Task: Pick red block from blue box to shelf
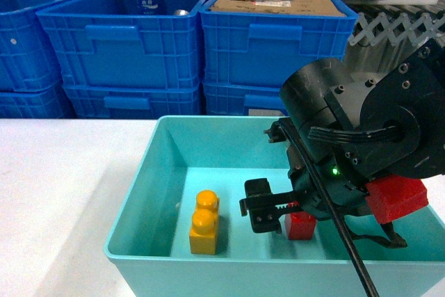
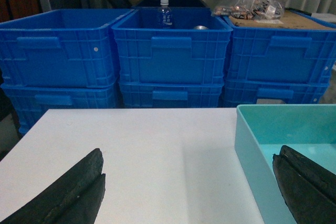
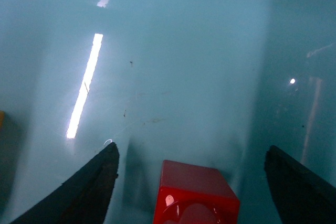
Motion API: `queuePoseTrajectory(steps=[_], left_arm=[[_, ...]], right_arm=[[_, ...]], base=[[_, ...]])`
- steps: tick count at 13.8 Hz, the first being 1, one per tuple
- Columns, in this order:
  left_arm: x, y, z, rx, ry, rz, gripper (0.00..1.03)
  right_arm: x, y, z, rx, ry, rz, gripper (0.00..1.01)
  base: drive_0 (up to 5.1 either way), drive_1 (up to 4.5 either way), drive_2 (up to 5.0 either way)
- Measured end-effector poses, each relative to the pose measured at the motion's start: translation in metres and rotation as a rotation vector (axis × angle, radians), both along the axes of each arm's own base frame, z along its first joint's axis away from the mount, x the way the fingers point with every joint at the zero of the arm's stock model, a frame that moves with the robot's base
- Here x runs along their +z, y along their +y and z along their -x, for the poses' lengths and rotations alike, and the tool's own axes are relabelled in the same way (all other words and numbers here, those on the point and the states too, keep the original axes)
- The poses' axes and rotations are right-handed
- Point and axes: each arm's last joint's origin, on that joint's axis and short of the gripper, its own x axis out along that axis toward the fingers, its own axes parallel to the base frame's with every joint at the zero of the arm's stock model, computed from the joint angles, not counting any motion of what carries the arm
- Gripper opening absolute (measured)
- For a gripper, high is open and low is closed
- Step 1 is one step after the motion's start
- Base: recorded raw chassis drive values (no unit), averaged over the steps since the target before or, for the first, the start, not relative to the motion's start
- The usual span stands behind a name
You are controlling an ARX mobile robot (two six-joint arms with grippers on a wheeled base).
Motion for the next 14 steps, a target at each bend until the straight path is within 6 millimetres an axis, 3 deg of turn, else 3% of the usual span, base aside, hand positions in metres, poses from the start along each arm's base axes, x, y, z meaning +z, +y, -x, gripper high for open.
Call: queuePoseTrajectory(steps=[5, 6, 8, 10, 12, 13, 14], left_arm=[[0.000, 0.000, 0.000, 0.000, 0.000, 0.000, 0.98], [0.000, 0.000, 0.000, 0.000, 0.000, 0.000, 0.98], [0.000, 0.000, 0.000, 0.000, 0.000, 0.000, 0.98], [0.000, 0.000, 0.000, 0.000, 0.000, 0.000, 0.98], [0.000, 0.000, 0.000, 0.000, 0.000, 0.000, 0.98], [0.000, 0.000, 0.000, 0.000, 0.000, 0.000, 0.98], [0.000, 0.000, 0.000, 0.000, 0.000, 0.000, 0.98]], right_arm=[[-0.003, 0.002, -0.001, -0.024, 0.025, -0.004, 0.35], [0.000, 0.002, 0.000, -0.024, 0.020, -0.010, 0.31], [0.018, -0.001, 0.005, -0.035, -0.044, -0.040, 0.30], [0.055, -0.007, 0.019, -0.042, -0.206, -0.100, 0.30], [0.096, -0.021, 0.047, -0.068, -0.441, -0.125, 0.30], [0.116, -0.034, 0.070, -0.095, -0.587, -0.102, 0.30], [0.133, -0.045, 0.106, -0.135, -0.767, -0.066, 0.30]], base=[[0.0, 0.00, 0.0], [0.0, 0.00, 0.0], [0.0, 0.00, 0.0], [0.0, 0.00, 0.0], [0.0, 0.00, 0.0], [0.0, 0.00, 0.0], [0.0, 0.00, 0.0]])
